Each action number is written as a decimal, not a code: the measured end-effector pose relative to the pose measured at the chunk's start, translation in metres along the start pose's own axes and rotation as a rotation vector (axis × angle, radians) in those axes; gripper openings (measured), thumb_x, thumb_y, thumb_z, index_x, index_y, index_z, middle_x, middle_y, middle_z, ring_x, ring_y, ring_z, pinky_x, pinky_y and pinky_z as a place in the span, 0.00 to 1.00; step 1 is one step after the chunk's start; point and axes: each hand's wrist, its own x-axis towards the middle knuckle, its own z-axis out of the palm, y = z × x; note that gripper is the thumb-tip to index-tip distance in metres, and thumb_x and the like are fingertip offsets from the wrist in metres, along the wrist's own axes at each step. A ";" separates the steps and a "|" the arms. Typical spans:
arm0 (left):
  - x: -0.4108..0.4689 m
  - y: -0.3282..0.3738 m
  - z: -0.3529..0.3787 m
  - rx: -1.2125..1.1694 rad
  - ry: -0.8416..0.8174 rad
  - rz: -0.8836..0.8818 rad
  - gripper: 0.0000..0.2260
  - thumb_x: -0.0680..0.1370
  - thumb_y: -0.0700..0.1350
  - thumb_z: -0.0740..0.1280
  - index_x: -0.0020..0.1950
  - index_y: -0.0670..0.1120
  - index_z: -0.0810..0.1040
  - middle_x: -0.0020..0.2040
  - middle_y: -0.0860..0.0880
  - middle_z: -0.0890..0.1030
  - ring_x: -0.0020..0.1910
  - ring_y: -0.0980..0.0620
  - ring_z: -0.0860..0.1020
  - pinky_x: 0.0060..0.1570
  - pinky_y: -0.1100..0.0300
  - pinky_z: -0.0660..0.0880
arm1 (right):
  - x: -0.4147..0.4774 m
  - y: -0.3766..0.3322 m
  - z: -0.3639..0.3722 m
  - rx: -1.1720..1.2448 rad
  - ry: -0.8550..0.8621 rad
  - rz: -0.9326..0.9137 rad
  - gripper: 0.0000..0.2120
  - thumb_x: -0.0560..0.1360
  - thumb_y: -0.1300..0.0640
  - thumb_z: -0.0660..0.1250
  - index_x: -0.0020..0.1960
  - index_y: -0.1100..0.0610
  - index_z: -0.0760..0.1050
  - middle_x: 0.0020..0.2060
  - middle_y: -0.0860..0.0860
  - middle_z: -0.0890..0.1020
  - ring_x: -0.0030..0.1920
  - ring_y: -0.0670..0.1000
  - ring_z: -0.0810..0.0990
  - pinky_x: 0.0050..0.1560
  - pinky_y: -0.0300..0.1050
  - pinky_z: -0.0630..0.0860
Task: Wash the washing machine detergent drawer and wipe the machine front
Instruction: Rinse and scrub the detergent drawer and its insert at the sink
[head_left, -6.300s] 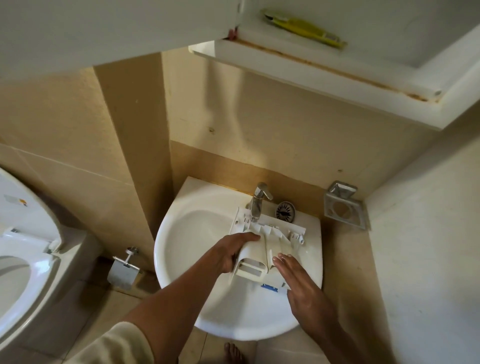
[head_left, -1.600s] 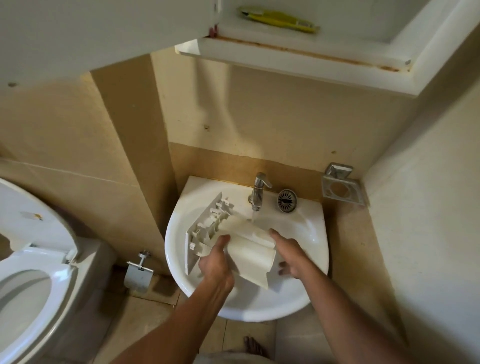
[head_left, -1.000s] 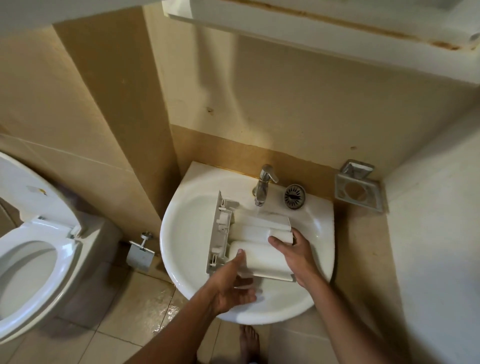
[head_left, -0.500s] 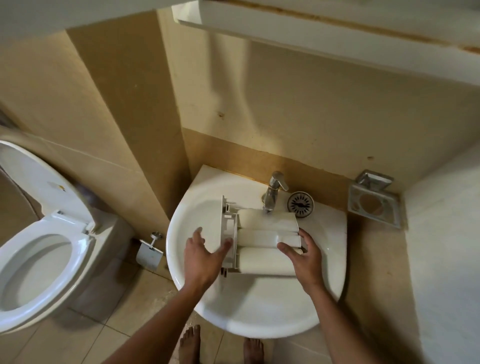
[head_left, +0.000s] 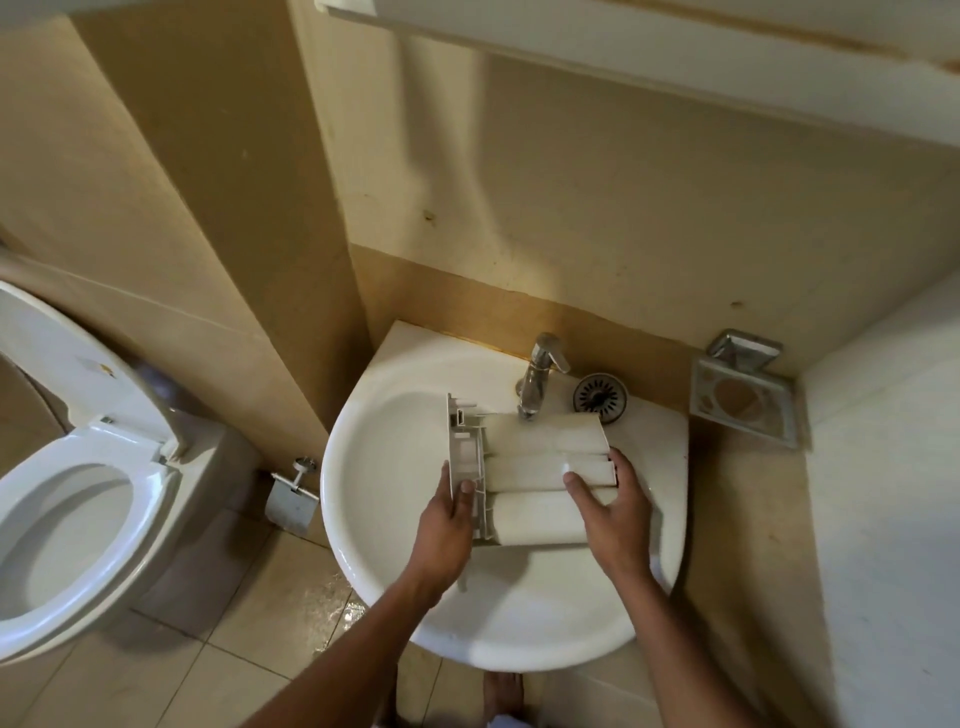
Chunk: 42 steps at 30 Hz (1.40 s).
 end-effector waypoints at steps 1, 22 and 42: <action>-0.001 0.001 -0.004 0.003 0.016 0.013 0.25 0.85 0.54 0.53 0.82 0.53 0.55 0.70 0.49 0.76 0.64 0.51 0.77 0.65 0.52 0.75 | -0.003 -0.001 0.004 0.005 -0.004 0.007 0.32 0.73 0.53 0.76 0.74 0.55 0.69 0.64 0.46 0.76 0.63 0.44 0.73 0.62 0.34 0.68; -0.046 0.009 0.003 0.023 0.442 0.069 0.25 0.86 0.51 0.53 0.82 0.59 0.48 0.81 0.53 0.59 0.78 0.48 0.61 0.76 0.44 0.62 | 0.037 -0.026 0.039 -0.094 -0.382 0.017 0.19 0.81 0.45 0.62 0.69 0.51 0.72 0.60 0.49 0.79 0.60 0.51 0.77 0.60 0.48 0.72; -0.053 0.035 0.023 -0.291 0.526 -0.332 0.27 0.86 0.46 0.50 0.82 0.55 0.40 0.52 0.48 0.79 0.37 0.49 0.77 0.26 0.61 0.73 | 0.046 -0.035 0.051 0.219 -0.372 0.169 0.10 0.81 0.58 0.63 0.51 0.52 0.84 0.47 0.49 0.86 0.49 0.50 0.80 0.51 0.46 0.75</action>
